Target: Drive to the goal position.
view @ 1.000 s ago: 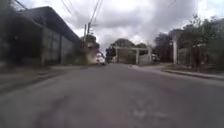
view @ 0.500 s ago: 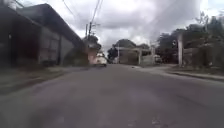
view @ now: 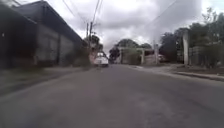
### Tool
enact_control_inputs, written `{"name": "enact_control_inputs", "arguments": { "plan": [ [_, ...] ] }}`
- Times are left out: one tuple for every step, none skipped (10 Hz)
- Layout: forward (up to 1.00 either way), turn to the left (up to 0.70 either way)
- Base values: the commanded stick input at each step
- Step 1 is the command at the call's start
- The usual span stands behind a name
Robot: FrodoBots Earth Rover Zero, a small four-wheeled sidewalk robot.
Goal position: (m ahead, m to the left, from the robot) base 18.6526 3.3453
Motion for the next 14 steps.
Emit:
{"name": "enact_control_inputs", "arguments": {
  "plan": [
    [1.00, -0.40],
    [1.00, -0.40],
    [1.00, -0.20],
    [1.00, 0.00],
    [1.00, 0.00],
    [1.00, 0.00],
    [1.00, 0.00],
    [1.00, 0.00],
    [1.00, 0.00],
    [1.00, 0.00],
    [1.00, 0.00],
    [1.00, 0.00],
    [1.00, 0.00],
    [1.00, 0.00]
  ]
}}
